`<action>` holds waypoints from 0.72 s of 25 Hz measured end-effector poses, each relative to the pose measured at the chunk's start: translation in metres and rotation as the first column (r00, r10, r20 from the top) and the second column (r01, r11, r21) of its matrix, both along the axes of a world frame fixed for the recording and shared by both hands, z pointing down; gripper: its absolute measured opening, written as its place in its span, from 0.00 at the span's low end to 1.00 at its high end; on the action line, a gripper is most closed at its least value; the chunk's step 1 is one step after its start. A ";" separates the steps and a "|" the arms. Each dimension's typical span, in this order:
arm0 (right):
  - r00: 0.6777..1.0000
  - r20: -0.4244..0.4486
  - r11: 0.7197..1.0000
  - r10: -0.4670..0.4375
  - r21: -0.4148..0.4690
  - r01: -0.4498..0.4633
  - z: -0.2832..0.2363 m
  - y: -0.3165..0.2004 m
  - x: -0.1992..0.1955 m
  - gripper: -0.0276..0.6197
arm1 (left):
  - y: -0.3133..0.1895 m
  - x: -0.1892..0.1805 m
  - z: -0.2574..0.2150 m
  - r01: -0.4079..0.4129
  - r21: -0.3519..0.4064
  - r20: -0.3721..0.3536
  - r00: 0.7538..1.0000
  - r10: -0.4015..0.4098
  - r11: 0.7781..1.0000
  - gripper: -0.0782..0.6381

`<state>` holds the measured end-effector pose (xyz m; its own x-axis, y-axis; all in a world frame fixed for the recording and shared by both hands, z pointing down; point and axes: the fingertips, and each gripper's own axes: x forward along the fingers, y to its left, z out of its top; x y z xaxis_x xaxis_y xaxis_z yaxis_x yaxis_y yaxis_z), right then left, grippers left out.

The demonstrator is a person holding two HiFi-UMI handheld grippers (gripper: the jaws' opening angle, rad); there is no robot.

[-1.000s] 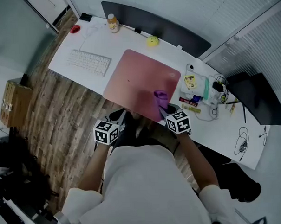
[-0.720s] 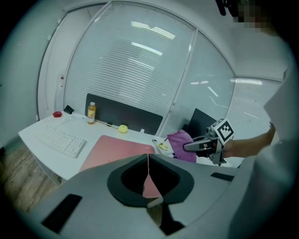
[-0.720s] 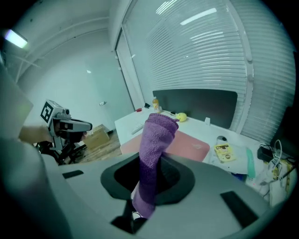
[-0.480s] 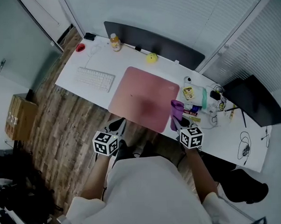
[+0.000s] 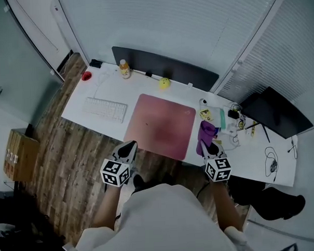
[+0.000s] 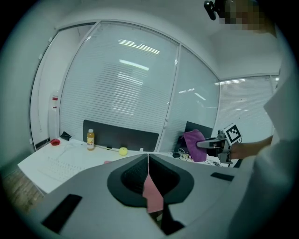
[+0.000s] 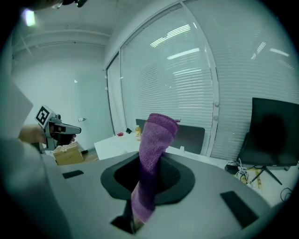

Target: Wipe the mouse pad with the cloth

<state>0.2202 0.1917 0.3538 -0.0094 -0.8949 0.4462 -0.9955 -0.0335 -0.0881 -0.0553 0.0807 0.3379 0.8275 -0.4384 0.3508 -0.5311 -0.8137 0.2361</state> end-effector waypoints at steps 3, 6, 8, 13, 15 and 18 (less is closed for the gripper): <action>1.000 -0.006 0.999 0.013 0.035 -0.013 -0.015 0.003 -0.006 0.16 | -0.003 -0.003 -0.013 -0.009 0.020 -0.022 1.000 0.010 1.000 0.14; 1.000 -0.010 0.998 0.014 0.058 -0.013 -0.024 0.004 -0.011 0.16 | -0.004 -0.005 -0.019 -0.018 0.029 -0.034 0.999 0.019 0.999 0.14; 1.000 -0.013 0.998 0.015 0.065 -0.014 -0.027 0.004 -0.015 0.16 | -0.005 -0.008 -0.021 -0.019 0.034 -0.036 0.999 0.021 0.999 0.14; 1.000 -0.013 0.997 0.020 0.080 -0.019 -0.033 0.002 -0.019 0.16 | -0.007 -0.012 -0.025 -0.014 0.045 -0.047 0.999 0.016 0.999 0.14; 1.000 -0.013 0.996 0.022 0.088 -0.021 -0.036 0.000 -0.020 0.16 | -0.008 -0.014 -0.024 -0.014 0.042 -0.050 0.999 0.016 0.999 0.14; 1.000 -0.011 0.995 0.024 0.098 -0.022 -0.040 -0.003 -0.024 0.16 | -0.009 -0.017 -0.022 -0.014 0.036 -0.048 0.999 0.016 0.999 0.14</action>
